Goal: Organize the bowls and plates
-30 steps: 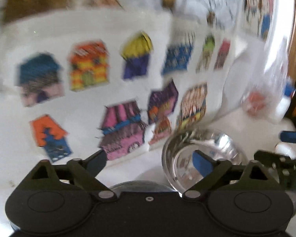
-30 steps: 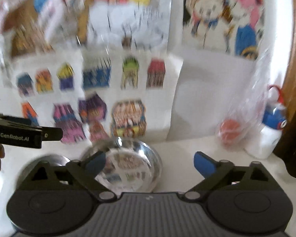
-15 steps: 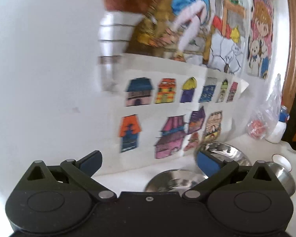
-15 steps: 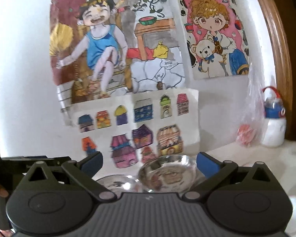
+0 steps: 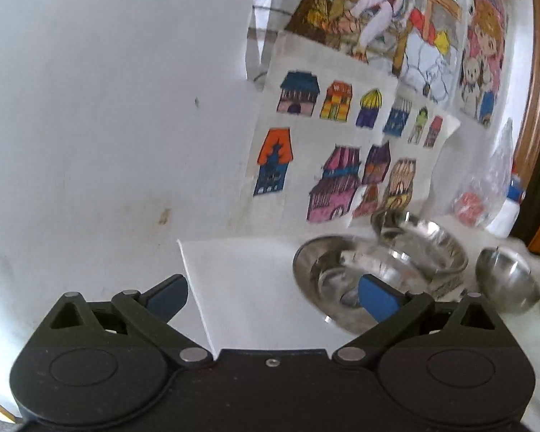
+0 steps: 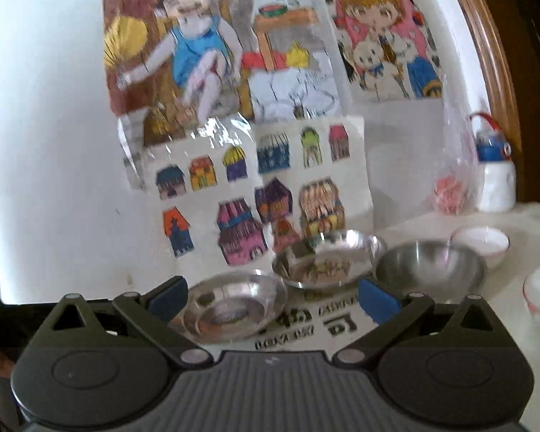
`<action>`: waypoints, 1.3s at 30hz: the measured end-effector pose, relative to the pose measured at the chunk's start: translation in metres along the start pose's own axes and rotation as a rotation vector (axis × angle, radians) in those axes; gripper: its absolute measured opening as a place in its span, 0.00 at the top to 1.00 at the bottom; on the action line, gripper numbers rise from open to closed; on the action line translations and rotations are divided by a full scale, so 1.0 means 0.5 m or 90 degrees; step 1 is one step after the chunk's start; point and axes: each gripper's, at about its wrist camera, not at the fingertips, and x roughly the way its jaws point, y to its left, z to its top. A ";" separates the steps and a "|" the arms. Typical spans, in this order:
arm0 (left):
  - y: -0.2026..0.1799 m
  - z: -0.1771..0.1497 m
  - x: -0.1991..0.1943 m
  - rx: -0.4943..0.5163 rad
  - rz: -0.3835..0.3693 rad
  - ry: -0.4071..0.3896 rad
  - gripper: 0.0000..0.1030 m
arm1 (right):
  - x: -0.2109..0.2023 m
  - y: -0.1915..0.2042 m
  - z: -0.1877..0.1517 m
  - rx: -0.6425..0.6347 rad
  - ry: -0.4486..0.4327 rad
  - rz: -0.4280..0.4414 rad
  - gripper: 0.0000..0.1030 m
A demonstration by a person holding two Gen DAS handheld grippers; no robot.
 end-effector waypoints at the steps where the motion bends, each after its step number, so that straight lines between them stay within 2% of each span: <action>1: 0.000 -0.008 0.000 0.000 -0.001 -0.001 0.01 | 0.009 0.005 -0.002 0.001 0.014 -0.012 0.00; 5: -0.005 -0.030 0.007 0.015 0.007 0.000 0.01 | 0.047 0.001 -0.012 0.031 0.060 -0.034 0.00; 10: -0.009 -0.040 0.027 0.044 0.021 0.013 0.01 | 0.086 -0.020 -0.027 0.061 0.088 -0.048 0.00; 15: -0.007 -0.041 0.046 0.044 0.016 0.025 0.01 | 0.119 -0.012 -0.038 0.036 0.124 -0.061 0.00; 18: -0.010 -0.035 0.054 0.042 0.010 0.029 0.01 | 0.143 0.001 -0.029 0.017 0.137 -0.047 0.00; 23: -0.020 -0.018 0.068 0.033 -0.008 0.026 0.01 | 0.178 0.021 -0.016 -0.024 0.115 -0.044 0.00; 30: -0.029 -0.006 0.100 0.029 -0.002 0.037 0.01 | 0.198 0.009 -0.025 -0.006 0.076 -0.020 0.00; 32: -0.029 -0.006 0.109 0.023 0.002 0.042 0.01 | 0.207 0.001 -0.027 0.012 0.084 -0.005 0.00; 35: -0.029 -0.005 0.124 0.014 0.003 0.052 0.01 | 0.216 -0.026 -0.026 0.083 0.091 0.052 0.00; 39: -0.033 -0.001 0.138 0.011 0.004 0.063 0.01 | 0.246 -0.060 -0.036 0.165 0.145 0.079 0.01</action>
